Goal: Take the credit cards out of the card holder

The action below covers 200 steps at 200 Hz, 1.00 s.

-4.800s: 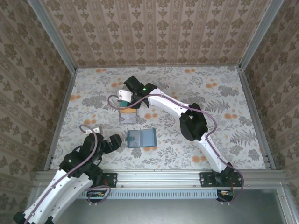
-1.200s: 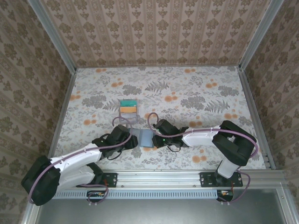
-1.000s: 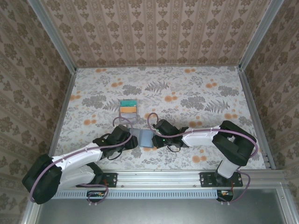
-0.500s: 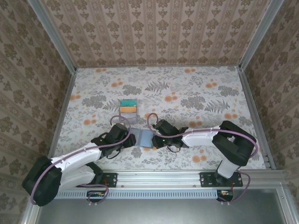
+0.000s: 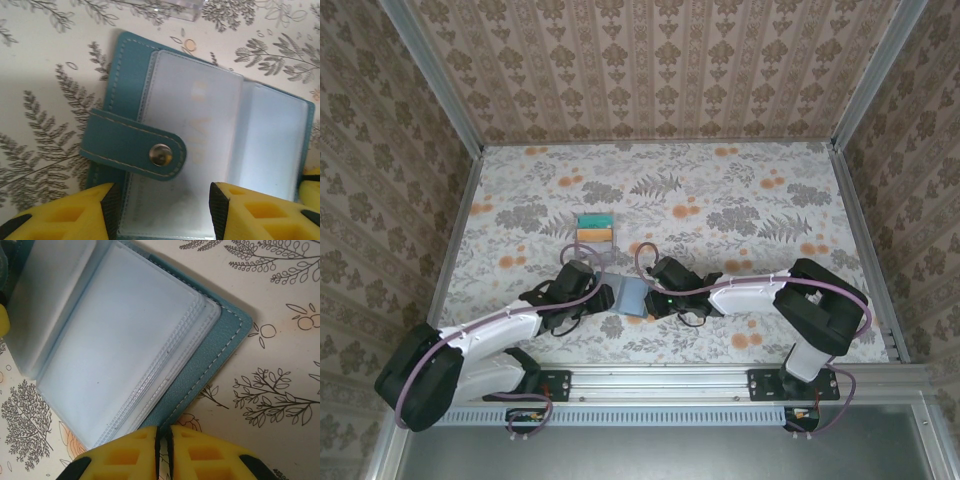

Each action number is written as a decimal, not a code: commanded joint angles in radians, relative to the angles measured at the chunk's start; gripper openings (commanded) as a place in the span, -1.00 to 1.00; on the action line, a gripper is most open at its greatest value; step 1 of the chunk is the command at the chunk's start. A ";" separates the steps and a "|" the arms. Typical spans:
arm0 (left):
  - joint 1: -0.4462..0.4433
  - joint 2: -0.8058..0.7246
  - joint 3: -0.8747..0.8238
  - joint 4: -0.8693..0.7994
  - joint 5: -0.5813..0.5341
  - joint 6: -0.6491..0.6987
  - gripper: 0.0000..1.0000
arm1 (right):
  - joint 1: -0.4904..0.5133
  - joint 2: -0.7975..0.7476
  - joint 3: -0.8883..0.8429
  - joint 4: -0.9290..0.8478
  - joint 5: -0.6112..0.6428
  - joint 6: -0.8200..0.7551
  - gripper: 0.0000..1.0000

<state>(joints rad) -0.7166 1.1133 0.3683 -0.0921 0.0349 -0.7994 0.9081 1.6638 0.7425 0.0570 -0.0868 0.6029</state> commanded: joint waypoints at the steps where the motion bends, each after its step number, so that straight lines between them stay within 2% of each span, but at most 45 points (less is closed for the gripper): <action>1: -0.006 0.001 0.017 0.052 0.062 0.028 0.05 | 0.007 0.028 0.021 0.002 -0.018 0.006 -0.68; 65: -0.036 -0.017 0.003 0.065 0.072 0.019 0.09 | 0.008 0.034 0.024 0.003 -0.021 0.009 -0.68; 84: -0.036 -0.021 0.008 0.061 0.073 0.027 0.36 | 0.008 0.033 0.026 0.002 -0.021 0.009 -0.68; 103: -0.038 -0.017 0.014 0.063 0.080 0.036 0.74 | 0.008 0.034 0.026 0.001 -0.021 0.009 -0.68; 138: -0.043 -0.009 0.019 0.070 0.092 0.038 0.99 | 0.010 0.036 0.026 0.002 -0.021 0.010 -0.68; 200: -0.046 -0.028 0.031 0.033 0.077 0.046 1.00 | 0.010 0.031 0.023 -0.005 -0.014 0.008 -0.67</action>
<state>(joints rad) -0.7544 1.1057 0.3683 -0.0299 0.1089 -0.7696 0.9081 1.6733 0.7528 0.0570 -0.0898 0.6033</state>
